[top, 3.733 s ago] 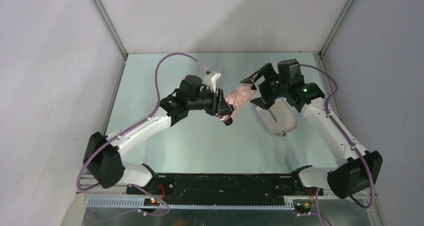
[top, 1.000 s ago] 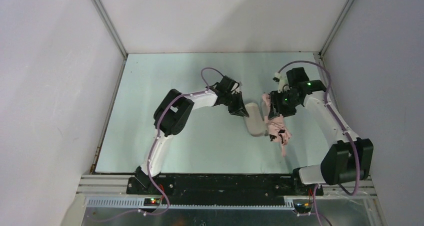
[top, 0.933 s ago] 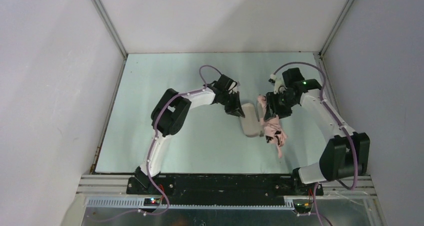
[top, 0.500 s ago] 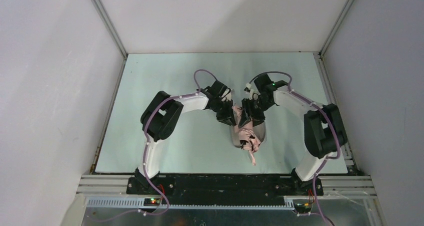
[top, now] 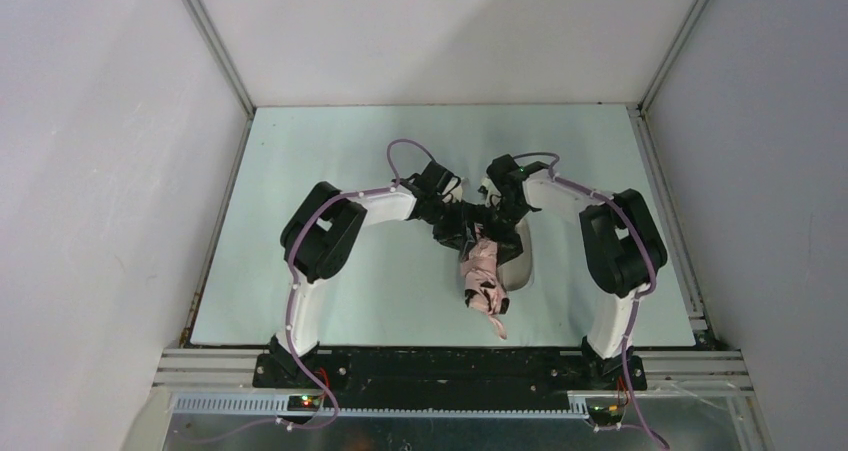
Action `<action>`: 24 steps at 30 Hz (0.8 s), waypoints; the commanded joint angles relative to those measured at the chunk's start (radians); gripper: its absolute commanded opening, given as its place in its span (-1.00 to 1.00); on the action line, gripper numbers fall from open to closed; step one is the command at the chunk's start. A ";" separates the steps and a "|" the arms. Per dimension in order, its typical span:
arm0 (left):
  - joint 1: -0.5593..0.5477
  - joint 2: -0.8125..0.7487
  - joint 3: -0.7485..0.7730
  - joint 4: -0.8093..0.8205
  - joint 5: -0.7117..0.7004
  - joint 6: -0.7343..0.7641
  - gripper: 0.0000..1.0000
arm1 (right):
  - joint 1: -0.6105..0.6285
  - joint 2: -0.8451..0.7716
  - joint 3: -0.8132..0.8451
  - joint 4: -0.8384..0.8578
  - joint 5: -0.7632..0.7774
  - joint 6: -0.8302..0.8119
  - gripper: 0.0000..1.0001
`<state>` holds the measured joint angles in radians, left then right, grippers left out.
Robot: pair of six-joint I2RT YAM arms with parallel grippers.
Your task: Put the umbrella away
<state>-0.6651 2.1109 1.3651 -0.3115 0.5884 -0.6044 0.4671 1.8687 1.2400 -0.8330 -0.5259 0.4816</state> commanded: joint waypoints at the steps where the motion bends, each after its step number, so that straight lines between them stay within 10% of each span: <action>1: 0.004 -0.057 0.008 -0.035 -0.002 0.038 -0.46 | -0.029 0.000 0.091 -0.099 -0.006 0.019 0.96; 24: 0.006 -0.306 -0.150 -0.040 0.062 -0.023 0.26 | -0.491 -0.392 -0.135 -0.099 0.021 -0.168 0.98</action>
<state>-0.6136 1.8462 1.2060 -0.3912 0.6090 -0.5972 0.0132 1.4509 1.1912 -0.9836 -0.4454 0.3748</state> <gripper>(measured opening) 0.625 0.992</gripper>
